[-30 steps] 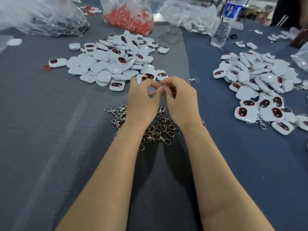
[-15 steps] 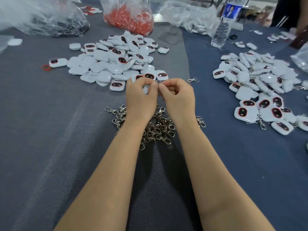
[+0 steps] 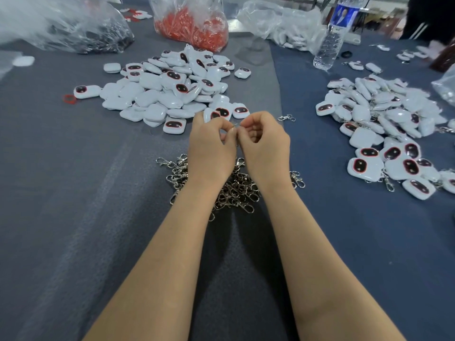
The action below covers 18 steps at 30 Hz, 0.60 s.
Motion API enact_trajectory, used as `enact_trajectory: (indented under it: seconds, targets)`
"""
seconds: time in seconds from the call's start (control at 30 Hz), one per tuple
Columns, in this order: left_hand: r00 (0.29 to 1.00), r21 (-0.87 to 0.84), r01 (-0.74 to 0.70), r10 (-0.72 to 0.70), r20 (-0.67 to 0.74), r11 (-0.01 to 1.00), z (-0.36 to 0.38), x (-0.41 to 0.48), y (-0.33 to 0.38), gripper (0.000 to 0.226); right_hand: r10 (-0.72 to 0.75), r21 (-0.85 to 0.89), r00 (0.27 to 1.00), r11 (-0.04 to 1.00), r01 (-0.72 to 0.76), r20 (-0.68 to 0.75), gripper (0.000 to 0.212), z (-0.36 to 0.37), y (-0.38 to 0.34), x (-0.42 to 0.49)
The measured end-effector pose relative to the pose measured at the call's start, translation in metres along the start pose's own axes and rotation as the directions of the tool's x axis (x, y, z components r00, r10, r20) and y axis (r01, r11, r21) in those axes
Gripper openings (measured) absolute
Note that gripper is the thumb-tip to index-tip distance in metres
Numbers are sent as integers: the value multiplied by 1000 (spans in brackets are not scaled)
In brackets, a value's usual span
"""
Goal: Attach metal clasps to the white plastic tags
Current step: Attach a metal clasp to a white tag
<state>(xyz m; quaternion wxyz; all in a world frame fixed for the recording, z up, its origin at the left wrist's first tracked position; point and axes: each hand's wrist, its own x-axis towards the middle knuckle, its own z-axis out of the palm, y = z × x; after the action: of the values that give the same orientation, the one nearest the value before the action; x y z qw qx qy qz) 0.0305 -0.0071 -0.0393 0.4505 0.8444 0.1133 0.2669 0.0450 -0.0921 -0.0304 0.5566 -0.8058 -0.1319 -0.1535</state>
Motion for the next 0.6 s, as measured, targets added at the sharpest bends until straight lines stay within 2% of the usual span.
enact_trajectory:
  seconds: [0.13, 0.27, 0.43, 0.6]
  targets:
    - [1000, 9, -15, 15, 2, 1000, -1, -1, 2, 11, 1, 3, 1000, 1000, -1, -8, 13, 0, 1, 1]
    - [1000, 54, -15, 15, 6, 998, -2, -2, 3, 11, 6, -7, 999, 1000, -5, 45, 16, -2, 2, 2]
    - [999, 99, -34, 30, 41, 995, -3, -1, 0, 13, -12, -21, 990, 1000, 15, 138, 32, -4, 5, 2]
    - [994, 100, -18, 8, 105, 995, -5, 1, -2, 12, -57, -46, 994, 997, 62, 88, 21, -6, 10, 2]
